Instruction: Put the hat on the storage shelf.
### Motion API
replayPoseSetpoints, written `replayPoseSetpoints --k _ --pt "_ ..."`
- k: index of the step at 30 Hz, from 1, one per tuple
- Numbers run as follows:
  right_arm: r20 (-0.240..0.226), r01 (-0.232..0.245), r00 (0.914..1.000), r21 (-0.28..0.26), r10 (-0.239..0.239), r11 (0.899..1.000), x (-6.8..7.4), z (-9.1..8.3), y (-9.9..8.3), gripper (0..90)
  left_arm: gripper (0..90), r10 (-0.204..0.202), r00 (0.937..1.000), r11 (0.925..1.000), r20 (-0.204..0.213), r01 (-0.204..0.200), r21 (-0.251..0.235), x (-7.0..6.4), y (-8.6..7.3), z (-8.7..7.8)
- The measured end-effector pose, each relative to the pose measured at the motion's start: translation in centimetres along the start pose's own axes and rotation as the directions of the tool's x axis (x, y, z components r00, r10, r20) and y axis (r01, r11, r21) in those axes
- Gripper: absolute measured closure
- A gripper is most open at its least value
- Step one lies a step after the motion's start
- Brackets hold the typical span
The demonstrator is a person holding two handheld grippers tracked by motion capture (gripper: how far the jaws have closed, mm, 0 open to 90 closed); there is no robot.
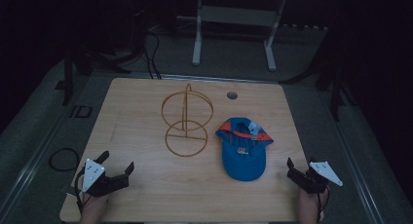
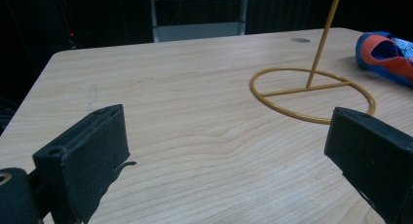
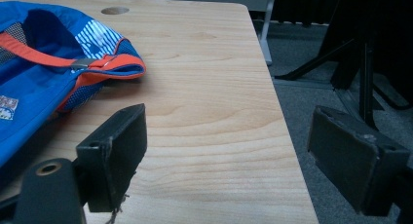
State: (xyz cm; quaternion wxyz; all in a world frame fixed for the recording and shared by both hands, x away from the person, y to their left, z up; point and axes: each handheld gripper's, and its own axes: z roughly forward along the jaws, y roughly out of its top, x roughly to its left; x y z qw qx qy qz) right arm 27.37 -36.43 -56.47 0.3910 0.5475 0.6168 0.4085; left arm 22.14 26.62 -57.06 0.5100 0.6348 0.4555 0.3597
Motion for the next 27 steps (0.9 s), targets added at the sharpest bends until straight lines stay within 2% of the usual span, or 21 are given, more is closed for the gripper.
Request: replayPoseSetpoints --k 5,9,15,16,18,21,25,27 --pt "-0.021 -0.018 0.9996 0.023 0.018 1.000 -0.2 0.1 0.0 15.4 2.6 -0.002 1.0000 1.0000 0.001 0.002 0.000 0.0 0.0 0.0" --pt "-0.017 -0.027 0.9995 0.018 0.028 0.999 -0.3 0.0 0.0 15.9 2.5 0.003 1.0000 1.0000 0.004 -0.003 0.000 -0.1 0.1 -0.1" --pt "-0.022 -0.083 0.9963 0.011 0.083 0.997 -0.6 -0.1 0.0 15.8 2.6 0.003 1.0000 1.0000 0.006 -0.003 0.001 -0.1 0.0 0.0" --pt "-0.040 -0.091 0.9949 0.022 0.092 0.996 -0.5 -0.1 0.1 15.7 2.6 0.002 1.0000 1.0000 0.006 -0.002 0.003 -0.2 0.0 0.0" --pt "-0.040 -0.053 0.9978 0.018 0.054 0.998 -0.4 0.2 0.6 15.7 2.6 0.002 1.0000 1.0000 0.005 -0.002 0.002 -0.1 0.0 0.0" --pt "-0.092 -0.074 0.9928 0.032 0.077 0.997 -0.6 0.7 2.0 15.7 2.6 0.002 1.0000 1.0000 0.003 -0.002 0.005 -0.1 0.1 0.0" --pt "-0.148 -0.057 0.9871 0.039 0.062 0.998 -0.5 1.6 4.4 15.6 2.6 0.006 1.0000 1.0000 -0.003 -0.006 0.007 -0.1 0.1 0.0" --pt "-0.185 -0.050 0.9812 0.032 0.055 0.998 -0.2 2.1 5.6 14.0 2.6 0.006 1.0000 0.9999 -0.004 -0.006 0.009 0.0 0.1 -0.1"
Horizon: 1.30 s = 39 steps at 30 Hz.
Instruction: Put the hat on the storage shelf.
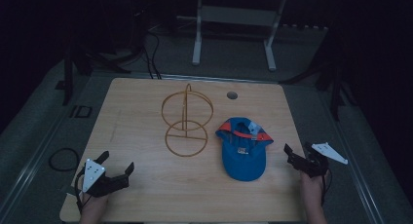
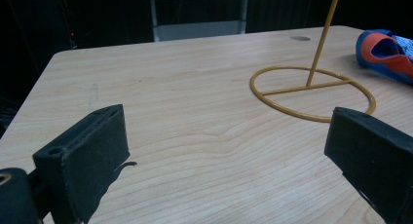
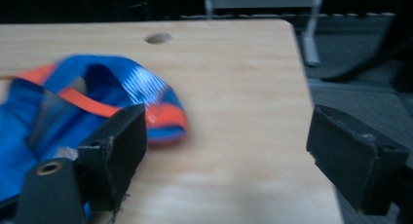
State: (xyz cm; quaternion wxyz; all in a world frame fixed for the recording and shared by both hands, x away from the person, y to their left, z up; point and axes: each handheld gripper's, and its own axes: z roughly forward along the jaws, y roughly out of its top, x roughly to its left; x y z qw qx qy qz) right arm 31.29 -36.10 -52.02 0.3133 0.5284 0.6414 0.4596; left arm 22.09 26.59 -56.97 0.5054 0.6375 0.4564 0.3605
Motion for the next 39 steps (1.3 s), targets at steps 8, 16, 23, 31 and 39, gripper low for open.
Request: replayPoseSetpoints --k 8,16,23,31,39 --pt "-0.111 0.089 0.9900 0.011 -0.087 0.996 1.5 2.4 3.9 13.4 2.6 0.001 0.9995 0.9997 0.032 0.000 -0.024 0.0 0.1 -0.2" --pt "-0.204 0.170 0.9670 0.068 -0.153 0.983 3.1 4.5 5.6 13.4 2.6 -0.003 0.9992 1.0000 0.040 0.003 -0.006 -0.4 0.2 -0.2" --pt "-0.291 0.134 0.9517 0.101 -0.099 0.986 4.1 7.2 6.1 13.0 2.6 0.013 0.9980 0.9991 0.062 -0.015 0.041 -1.1 0.6 -0.3" --pt "-0.301 0.227 0.9389 0.176 -0.167 0.958 5.0 10.2 6.4 16.3 2.5 0.016 0.9950 0.9968 0.098 -0.023 0.076 -1.5 0.7 -0.2" --pt "-0.275 0.262 0.9427 0.257 -0.189 0.930 5.3 13.7 5.6 22.5 2.6 0.019 0.9942 0.9926 0.106 -0.031 0.118 -1.4 0.6 0.0"
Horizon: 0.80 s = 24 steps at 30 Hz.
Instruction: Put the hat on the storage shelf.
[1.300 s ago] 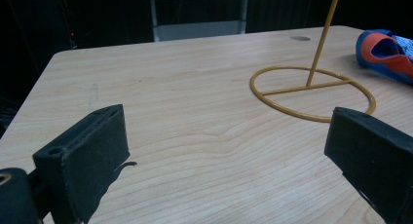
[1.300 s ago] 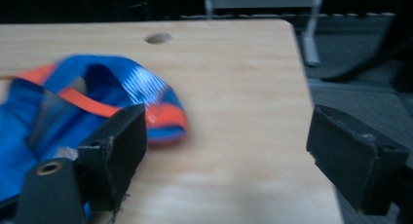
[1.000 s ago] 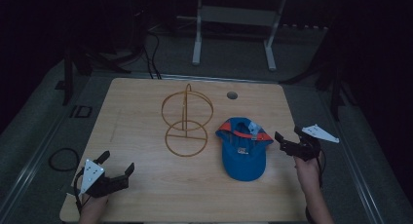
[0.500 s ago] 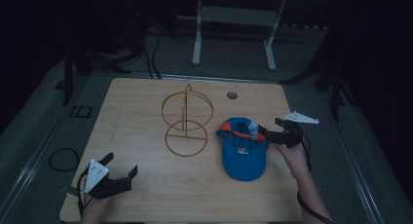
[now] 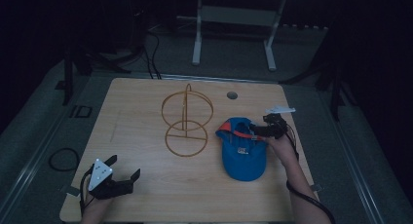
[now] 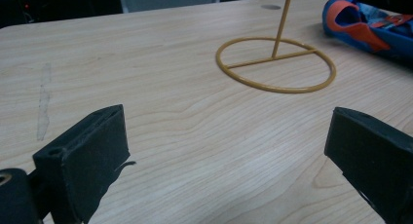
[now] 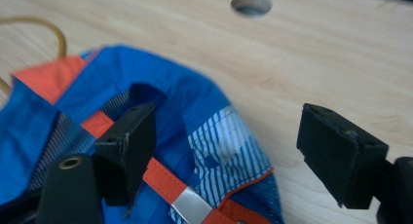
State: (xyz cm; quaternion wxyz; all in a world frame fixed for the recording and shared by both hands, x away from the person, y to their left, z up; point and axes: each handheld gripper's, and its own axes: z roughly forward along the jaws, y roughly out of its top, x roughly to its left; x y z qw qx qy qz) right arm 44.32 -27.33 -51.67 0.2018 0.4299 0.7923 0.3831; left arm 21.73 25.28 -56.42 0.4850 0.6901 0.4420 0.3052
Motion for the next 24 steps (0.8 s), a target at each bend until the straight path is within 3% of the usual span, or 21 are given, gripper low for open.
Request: replayPoseSetpoints --k 4,7,13,18,20,24 --pt "0.006 0.015 0.9999 0.066 -0.015 0.998 0.2 1.8 -0.4 24.3 2.5 0.002 1.0000 1.0000 0.003 -0.002 0.002 0.0 0.0 -0.1" --pt "0.027 0.063 0.9975 0.107 -0.066 0.992 0.5 2.6 -0.6 30.2 2.5 0.005 0.9999 0.9999 0.010 -0.005 0.009 0.0 -0.1 0.0" --pt "0.020 0.101 0.9942 0.166 -0.106 0.981 1.0 3.6 -1.0 36.9 2.6 0.003 0.9998 0.9997 0.020 -0.004 0.026 -0.1 -0.2 0.2" --pt "0.016 0.114 0.9927 0.187 -0.119 0.976 1.1 3.9 -1.2 41.3 2.6 -0.001 1.0000 0.9997 0.004 0.001 0.023 0.1 -0.2 0.1" --pt "0.013 0.117 0.9926 0.184 -0.121 0.976 1.3 3.9 -1.2 46.5 2.6 0.000 1.0000 0.9997 0.002 0.000 0.023 0.1 -0.2 0.1" --pt "-0.020 0.138 0.9904 0.175 -0.136 0.975 1.6 3.8 -1.2 65.4 2.6 0.002 1.0000 0.9996 -0.001 -0.002 0.027 0.1 -0.2 0.1"
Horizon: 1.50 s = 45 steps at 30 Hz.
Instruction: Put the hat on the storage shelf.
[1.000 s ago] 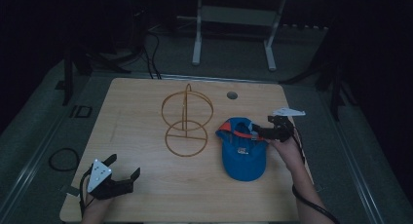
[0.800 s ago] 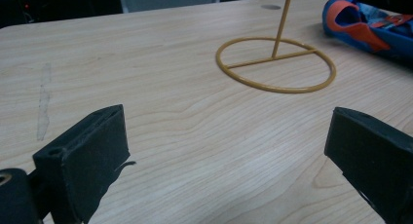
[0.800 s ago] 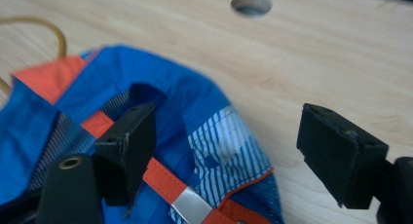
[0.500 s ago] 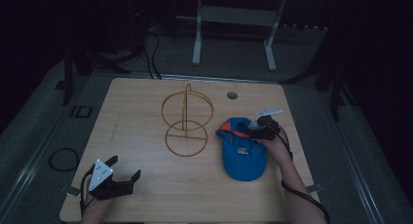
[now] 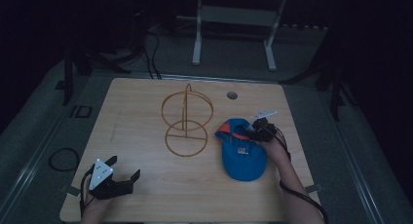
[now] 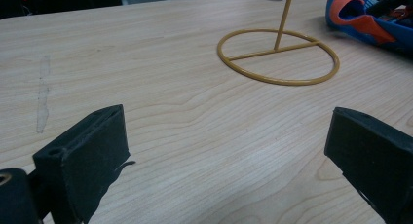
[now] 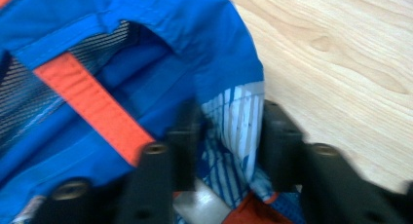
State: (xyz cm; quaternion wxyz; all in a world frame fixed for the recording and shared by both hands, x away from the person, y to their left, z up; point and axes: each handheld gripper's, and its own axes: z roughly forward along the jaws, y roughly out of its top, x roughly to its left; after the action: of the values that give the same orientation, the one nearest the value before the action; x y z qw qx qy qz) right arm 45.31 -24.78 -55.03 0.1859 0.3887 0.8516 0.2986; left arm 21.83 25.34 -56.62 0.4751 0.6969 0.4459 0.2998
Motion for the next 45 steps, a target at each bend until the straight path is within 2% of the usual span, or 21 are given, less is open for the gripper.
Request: replayPoseSetpoints --k 3,5,8,14,19,22,28,34,42,45 --pt "-0.022 0.022 0.9995 -0.001 -0.022 1.000 0.4 0.0 0.0 81.1 2.6 -0.002 1.0000 1.0000 -0.003 0.002 -0.001 0.0 0.0 0.0" --pt "-0.016 0.036 0.9992 -0.001 -0.036 0.999 0.8 0.0 0.0 85.9 2.6 -0.006 1.0000 1.0000 -0.003 0.006 -0.001 0.0 0.0 0.0" --pt "-0.004 0.037 0.9993 -0.001 -0.037 0.999 1.1 0.0 0.0 87.7 2.6 -0.016 0.9999 0.9999 -0.002 0.016 0.006 0.1 0.0 0.0" --pt "0.014 -0.007 0.9999 -0.023 0.007 1.000 1.2 -0.7 -0.2 88.6 2.6 -0.014 0.9999 0.9999 0.001 0.014 0.005 0.2 0.1 -0.2" --pt "0.023 -0.007 0.9997 -0.074 0.009 0.997 1.3 -2.7 0.2 88.7 2.5 -0.017 0.9998 0.9994 0.007 0.017 0.030 0.2 0.1 0.0" --pt "0.008 -0.013 0.9999 -0.103 0.014 0.995 1.3 -4.2 0.6 88.7 2.5 -0.014 0.9999 0.9992 0.004 0.014 0.038 0.1 0.1 0.0" --pt "-0.014 -0.040 0.9992 -0.189 0.038 0.981 1.5 -7.8 1.1 88.7 2.6 -0.015 0.9999 0.9982 -0.002 0.015 0.058 0.1 0.1 0.2" --pt "-0.019 -0.048 0.9988 -0.275 0.044 0.960 1.9 -11.5 1.4 88.7 2.6 -0.012 0.9999 0.9973 0.007 0.012 0.072 0.1 0.3 0.2" --pt "0.027 -0.014 0.9993 -0.351 0.025 0.936 2.4 -15.9 2.3 88.8 2.6 -0.028 0.9993 0.9975 0.024 0.027 0.066 -0.1 0.9 -0.1" --pt "0.032 -0.008 0.9993 -0.366 0.021 0.930 2.3 -17.0 2.6 88.7 2.6 -0.040 0.9975 0.9977 0.058 0.037 0.056 -0.6 1.8 -0.4"
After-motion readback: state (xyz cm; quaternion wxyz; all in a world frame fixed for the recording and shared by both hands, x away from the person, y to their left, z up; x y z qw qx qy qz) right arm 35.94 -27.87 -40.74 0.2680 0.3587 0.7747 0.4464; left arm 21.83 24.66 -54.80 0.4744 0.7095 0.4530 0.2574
